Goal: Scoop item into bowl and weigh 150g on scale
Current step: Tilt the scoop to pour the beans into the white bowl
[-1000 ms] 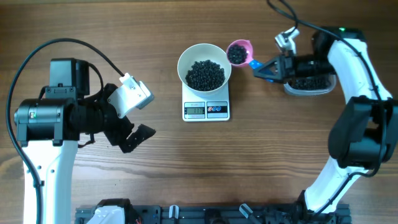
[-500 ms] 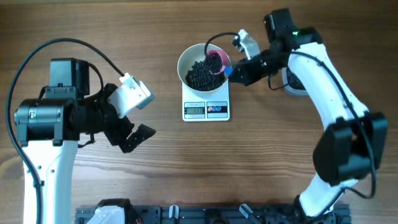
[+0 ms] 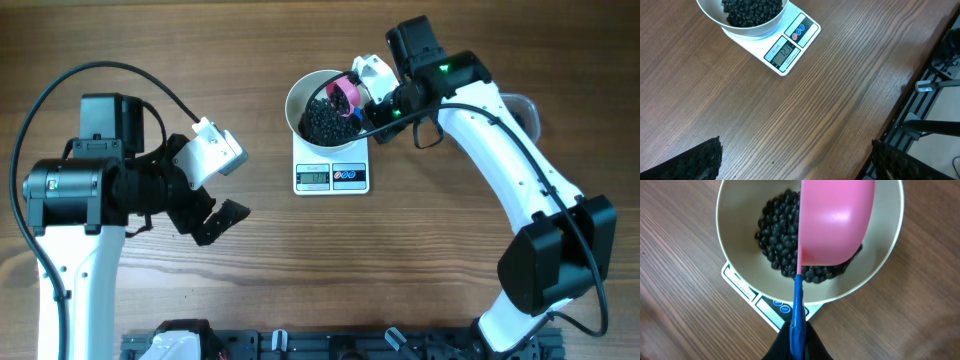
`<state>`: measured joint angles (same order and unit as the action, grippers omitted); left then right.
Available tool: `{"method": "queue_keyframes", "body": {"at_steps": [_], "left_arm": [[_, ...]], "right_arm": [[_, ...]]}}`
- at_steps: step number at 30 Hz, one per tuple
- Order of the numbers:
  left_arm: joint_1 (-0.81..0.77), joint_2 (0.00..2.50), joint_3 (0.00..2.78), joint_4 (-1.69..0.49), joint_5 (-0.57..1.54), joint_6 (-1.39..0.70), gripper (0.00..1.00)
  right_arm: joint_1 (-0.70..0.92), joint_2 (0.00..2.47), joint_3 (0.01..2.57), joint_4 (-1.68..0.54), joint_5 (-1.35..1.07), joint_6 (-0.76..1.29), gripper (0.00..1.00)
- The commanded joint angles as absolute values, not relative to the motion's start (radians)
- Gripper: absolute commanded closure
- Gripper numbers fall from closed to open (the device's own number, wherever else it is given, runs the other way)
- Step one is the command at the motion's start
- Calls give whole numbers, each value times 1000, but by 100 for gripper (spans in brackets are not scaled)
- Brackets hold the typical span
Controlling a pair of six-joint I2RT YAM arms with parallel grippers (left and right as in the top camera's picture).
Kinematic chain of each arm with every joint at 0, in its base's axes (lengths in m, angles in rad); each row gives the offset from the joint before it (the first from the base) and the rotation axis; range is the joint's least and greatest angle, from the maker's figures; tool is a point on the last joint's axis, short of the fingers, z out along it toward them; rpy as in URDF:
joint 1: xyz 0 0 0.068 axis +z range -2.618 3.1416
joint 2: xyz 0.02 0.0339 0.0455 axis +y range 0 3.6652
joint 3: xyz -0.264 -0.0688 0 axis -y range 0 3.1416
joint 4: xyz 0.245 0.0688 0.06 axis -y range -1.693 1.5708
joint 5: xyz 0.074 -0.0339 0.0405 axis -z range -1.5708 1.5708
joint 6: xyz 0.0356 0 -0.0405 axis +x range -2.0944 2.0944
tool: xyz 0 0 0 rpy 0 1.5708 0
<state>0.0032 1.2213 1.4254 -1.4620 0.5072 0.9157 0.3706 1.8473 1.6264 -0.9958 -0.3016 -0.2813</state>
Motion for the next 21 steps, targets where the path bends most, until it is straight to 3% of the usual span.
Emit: {"method": "queue_keyframes", "body": {"at_steps": [1,5,21], "left_arm": [[9,1225,1423,-1463,527,935,0],[9,1225,1423,-1463,527,935,0],[9,1225,1423,-1463,527,936,0]], "right_arm": [[370,1832,1649,-976,-276,-289,96],[377,1832,1649,-950,-167,-287,96],[395,1832,1649,-925,-159,-339,96]]}}
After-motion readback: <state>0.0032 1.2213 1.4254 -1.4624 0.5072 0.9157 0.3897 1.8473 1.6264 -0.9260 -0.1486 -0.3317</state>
